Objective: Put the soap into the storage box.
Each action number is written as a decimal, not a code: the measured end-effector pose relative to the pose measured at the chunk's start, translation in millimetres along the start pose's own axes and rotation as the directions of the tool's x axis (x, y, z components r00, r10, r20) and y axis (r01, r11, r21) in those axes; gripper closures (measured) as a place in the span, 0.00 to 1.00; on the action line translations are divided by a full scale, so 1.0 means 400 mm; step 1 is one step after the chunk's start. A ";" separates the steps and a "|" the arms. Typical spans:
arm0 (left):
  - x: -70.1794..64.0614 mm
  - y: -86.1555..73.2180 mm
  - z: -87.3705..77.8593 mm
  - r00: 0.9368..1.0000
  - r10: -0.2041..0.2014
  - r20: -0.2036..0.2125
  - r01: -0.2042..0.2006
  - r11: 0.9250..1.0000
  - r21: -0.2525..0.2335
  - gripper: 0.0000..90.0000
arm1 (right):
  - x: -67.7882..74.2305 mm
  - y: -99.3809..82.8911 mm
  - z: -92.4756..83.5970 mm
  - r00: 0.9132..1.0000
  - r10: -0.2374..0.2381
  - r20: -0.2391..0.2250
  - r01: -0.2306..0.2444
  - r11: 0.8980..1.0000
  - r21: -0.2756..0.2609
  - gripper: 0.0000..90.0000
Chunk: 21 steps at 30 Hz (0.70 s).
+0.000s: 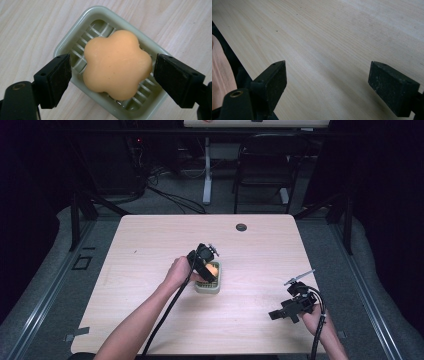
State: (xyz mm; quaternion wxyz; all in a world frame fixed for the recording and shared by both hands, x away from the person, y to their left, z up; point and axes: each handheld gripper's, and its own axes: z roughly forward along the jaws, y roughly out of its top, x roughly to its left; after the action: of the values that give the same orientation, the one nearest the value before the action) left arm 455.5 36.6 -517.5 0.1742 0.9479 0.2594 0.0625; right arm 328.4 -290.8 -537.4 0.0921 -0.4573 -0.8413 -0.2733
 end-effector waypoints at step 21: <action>-0.006 -0.082 -0.168 0.999 -0.005 -0.033 0.002 0.996 -0.084 0.04 | 0.005 -0.002 0.003 1.000 0.023 0.006 -0.022 1.000 -0.021 0.17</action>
State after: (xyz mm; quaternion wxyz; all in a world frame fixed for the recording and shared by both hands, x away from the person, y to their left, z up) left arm 424.1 81.9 -466.8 0.2095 0.9381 0.2611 0.0890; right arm 326.7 -289.0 -537.9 0.0878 -0.4685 -0.8334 -0.2797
